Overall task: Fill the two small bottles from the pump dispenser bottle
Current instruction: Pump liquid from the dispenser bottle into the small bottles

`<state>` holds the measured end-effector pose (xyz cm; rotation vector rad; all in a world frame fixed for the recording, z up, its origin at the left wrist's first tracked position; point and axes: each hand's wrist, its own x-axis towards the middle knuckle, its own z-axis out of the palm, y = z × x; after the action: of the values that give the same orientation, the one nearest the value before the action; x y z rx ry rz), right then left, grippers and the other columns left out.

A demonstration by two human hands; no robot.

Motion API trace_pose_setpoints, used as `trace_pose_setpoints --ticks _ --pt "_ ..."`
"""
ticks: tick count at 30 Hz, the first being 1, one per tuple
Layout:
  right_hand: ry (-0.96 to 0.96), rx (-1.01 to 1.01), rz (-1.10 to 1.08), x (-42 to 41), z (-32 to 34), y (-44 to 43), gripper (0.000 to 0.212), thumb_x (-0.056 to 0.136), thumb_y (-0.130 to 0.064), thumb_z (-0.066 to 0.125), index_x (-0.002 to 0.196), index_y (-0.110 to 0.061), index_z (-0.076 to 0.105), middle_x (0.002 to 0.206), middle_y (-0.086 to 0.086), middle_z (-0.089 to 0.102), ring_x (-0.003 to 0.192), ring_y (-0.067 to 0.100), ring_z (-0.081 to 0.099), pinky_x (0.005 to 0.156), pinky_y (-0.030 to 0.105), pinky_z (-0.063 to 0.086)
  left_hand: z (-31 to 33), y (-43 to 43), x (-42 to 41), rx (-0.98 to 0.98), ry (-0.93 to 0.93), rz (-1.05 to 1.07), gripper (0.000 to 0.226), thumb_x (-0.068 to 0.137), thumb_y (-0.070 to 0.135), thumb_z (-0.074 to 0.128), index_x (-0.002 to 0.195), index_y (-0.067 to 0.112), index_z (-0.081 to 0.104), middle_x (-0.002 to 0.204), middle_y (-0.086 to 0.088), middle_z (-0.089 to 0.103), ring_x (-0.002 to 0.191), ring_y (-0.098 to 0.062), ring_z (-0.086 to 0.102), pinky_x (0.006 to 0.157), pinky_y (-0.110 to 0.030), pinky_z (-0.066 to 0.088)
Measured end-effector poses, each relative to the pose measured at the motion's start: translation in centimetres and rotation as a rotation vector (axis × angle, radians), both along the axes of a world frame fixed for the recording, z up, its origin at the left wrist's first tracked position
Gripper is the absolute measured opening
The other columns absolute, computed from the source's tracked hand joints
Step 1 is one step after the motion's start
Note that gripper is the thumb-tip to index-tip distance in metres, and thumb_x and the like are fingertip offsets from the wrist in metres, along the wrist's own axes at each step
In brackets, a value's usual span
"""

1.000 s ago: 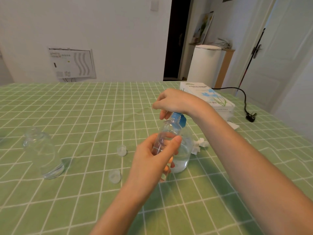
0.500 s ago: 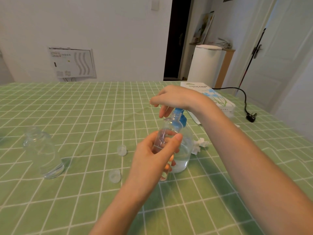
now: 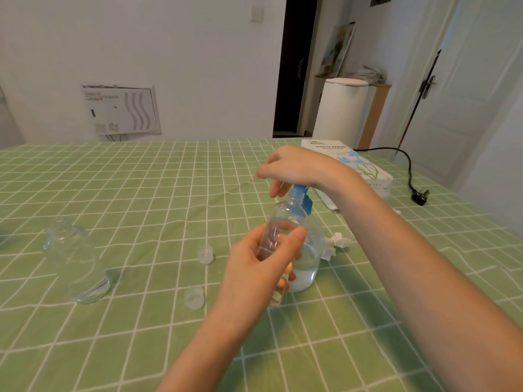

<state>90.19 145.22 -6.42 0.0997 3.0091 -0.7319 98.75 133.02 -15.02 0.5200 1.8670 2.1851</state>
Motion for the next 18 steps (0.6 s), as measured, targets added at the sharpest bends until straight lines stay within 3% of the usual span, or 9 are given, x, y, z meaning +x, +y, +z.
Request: trace_pose_setpoints --ticks 3,9,18 --pt "0.025 0.041 0.007 -0.2 0.4 -0.1 0.04 0.09 -0.03 0.051 0.117 -0.001 0.06 0.095 0.011 0.073 0.079 0.018 0.06 0.068 0.029 0.045 0.1 -0.1 -0.2 0.014 -0.008 -0.002 0.032 0.063 0.047 0.065 0.085 0.024 0.068 0.062 0.006 0.064 0.047 -0.006 0.054 0.042 -0.015 0.042" --pt "-0.035 0.036 0.016 -0.2 0.2 -0.4 0.038 0.09 -0.031 0.051 0.114 -0.003 0.06 0.105 0.013 0.071 0.104 0.028 0.065 0.096 0.04 0.047 -0.1 -0.1 -0.3 0.007 -0.001 -0.001 0.034 0.062 0.049 0.065 0.086 0.025 0.069 0.063 0.006 0.065 0.049 -0.007 0.055 0.043 -0.017 0.045" --pt "-0.067 -0.025 -0.002 0.1 -0.8 -0.3 0.038 0.09 -0.03 0.052 0.116 -0.004 0.059 0.112 0.017 0.068 0.109 0.031 0.063 0.097 0.042 0.045 -0.3 -0.2 -0.2 0.002 -0.01 0.002 0.034 0.06 0.049 0.066 0.081 0.022 0.069 0.06 0.004 0.063 0.046 -0.007 0.053 0.039 -0.016 0.039"
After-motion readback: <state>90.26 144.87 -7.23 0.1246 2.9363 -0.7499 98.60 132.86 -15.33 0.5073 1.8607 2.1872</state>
